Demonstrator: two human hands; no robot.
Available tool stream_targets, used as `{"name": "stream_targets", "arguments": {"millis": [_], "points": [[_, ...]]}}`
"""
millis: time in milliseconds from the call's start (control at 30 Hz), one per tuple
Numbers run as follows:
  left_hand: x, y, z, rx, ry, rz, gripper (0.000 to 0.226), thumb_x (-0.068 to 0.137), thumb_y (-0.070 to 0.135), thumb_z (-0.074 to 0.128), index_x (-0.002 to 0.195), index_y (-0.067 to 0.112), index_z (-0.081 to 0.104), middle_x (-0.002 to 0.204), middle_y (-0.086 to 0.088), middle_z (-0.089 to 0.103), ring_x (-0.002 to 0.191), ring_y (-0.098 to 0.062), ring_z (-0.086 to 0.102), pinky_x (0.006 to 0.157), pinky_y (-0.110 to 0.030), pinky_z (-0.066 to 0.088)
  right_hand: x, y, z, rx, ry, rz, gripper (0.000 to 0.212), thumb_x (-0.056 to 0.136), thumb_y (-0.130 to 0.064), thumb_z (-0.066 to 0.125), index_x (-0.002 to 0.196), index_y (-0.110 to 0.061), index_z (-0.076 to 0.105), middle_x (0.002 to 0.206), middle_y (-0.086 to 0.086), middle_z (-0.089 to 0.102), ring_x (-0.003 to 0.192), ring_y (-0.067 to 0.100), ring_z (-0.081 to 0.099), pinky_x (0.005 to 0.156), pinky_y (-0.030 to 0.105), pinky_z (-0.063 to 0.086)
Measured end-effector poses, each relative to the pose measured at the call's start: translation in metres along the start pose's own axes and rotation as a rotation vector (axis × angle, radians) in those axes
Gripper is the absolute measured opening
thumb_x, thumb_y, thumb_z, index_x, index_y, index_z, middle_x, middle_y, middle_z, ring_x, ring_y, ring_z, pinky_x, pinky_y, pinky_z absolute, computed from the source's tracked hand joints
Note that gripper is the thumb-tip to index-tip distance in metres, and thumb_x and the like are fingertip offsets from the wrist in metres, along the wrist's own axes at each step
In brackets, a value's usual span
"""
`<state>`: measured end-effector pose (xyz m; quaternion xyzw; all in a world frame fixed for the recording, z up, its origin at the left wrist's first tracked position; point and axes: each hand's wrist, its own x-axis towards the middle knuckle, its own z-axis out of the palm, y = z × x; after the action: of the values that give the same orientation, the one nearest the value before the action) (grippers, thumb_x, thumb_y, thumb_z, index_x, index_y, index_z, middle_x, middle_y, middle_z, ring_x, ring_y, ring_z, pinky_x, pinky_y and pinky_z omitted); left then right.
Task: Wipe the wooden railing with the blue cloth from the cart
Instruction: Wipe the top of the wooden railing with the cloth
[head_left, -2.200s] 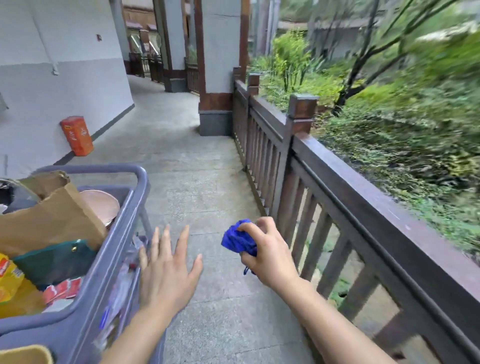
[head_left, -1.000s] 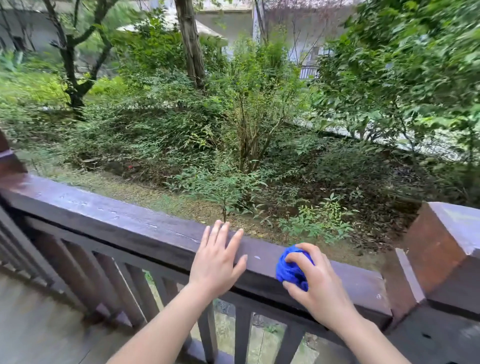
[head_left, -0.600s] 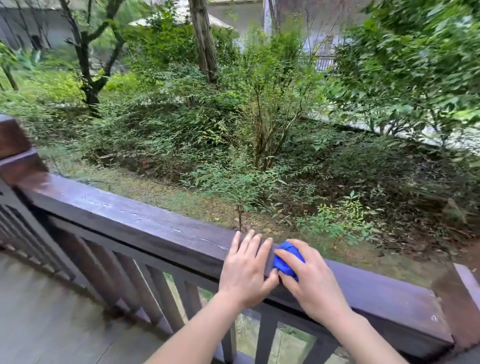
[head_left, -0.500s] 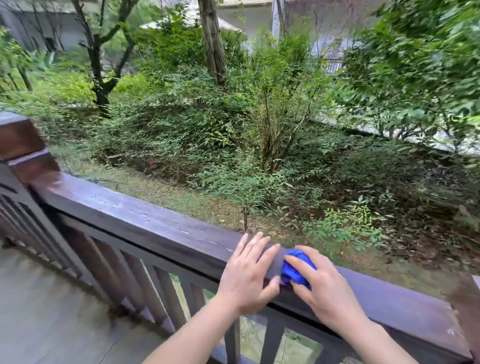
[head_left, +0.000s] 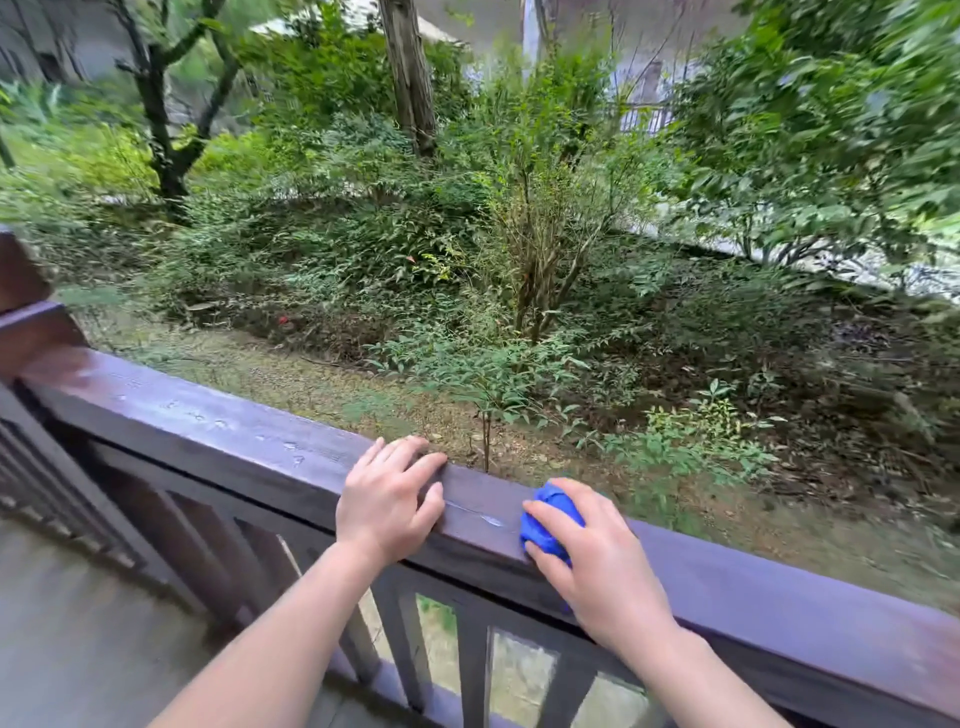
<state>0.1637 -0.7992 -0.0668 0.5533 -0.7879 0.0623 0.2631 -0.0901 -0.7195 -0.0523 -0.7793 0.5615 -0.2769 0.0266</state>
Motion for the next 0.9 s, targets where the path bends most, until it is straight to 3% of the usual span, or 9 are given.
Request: {"name": "stream_targets", "arguments": {"millis": [100,233,400,533,667,833,900], "points": [[-0.001,-0.001,-0.001,-0.02,0.017,0.008,0.04,0.086,0.038,0.044,0.112,0.024,0.07,0.114,0.0,0.067,0.104,-0.025,0.063,0.104,-0.046,0.047,-0.01,-0.005,0.004,-0.001,-0.092,-0.158,0.042,0.083,-0.042,0.062,0.123,-0.031,0.055,0.134,0.001,0.049,0.116,0.024,0.048,0.095,0.033,0.043],[-0.001,0.002,-0.003,-0.026,0.01,-0.002,0.039,0.086,0.038,0.044,0.111,0.024,0.07,0.108,0.001,0.065,0.1,-0.025,0.063,0.102,-0.044,0.048,0.025,-0.004,0.003,0.008,-0.004,0.123,0.044,0.084,-0.036,0.067,0.124,-0.022,0.059,0.132,0.005,0.05,0.114,0.028,0.048,0.098,0.034,0.041],[-0.001,0.001,-0.003,-0.017,0.003,-0.004,0.036,0.086,0.04,0.046,0.11,0.027,0.069,0.104,0.001,0.064,0.1,-0.024,0.062,0.105,-0.045,0.045,0.014,-0.032,0.026,-0.007,-0.093,-0.138,0.045,0.079,-0.04,0.064,0.122,-0.029,0.056,0.133,0.002,0.049,0.116,0.024,0.048,0.095,0.032,0.044],[0.0,0.001,-0.004,0.016,-0.038,-0.012,0.035,0.087,0.041,0.045,0.109,0.027,0.068,0.102,-0.001,0.063,0.102,-0.023,0.061,0.115,-0.054,0.032,0.05,-0.03,0.027,-0.003,0.002,0.145,0.045,0.082,-0.034,0.069,0.123,-0.02,0.061,0.132,0.008,0.05,0.115,0.031,0.048,0.1,0.036,0.04],[0.001,-0.002,-0.003,-0.009,-0.028,-0.001,0.033,0.086,0.039,0.046,0.103,0.024,0.069,0.1,-0.001,0.065,0.101,-0.023,0.062,0.117,-0.052,0.03,0.031,-0.055,0.045,-0.035,-0.106,-0.08,0.046,0.08,-0.038,0.061,0.124,-0.027,0.055,0.135,0.007,0.05,0.116,0.028,0.048,0.098,0.036,0.044],[0.0,-0.004,-0.001,-0.065,0.006,0.019,0.031,0.085,0.036,0.046,0.101,0.022,0.069,0.103,0.0,0.066,0.101,-0.023,0.061,0.116,-0.048,0.034,0.067,-0.053,0.043,-0.058,-0.044,0.113,0.048,0.085,-0.034,0.064,0.13,-0.019,0.055,0.136,0.01,0.047,0.118,0.032,0.045,0.104,0.037,0.037],[-0.002,-0.006,0.0,-0.116,0.046,0.043,0.029,0.085,0.035,0.046,0.099,0.023,0.069,0.104,0.0,0.066,0.1,-0.022,0.062,0.115,-0.047,0.036,0.065,-0.069,0.05,-0.032,-0.049,0.054,0.045,0.083,-0.032,0.062,0.126,-0.021,0.056,0.134,0.009,0.049,0.117,0.03,0.045,0.103,0.036,0.038]]}}
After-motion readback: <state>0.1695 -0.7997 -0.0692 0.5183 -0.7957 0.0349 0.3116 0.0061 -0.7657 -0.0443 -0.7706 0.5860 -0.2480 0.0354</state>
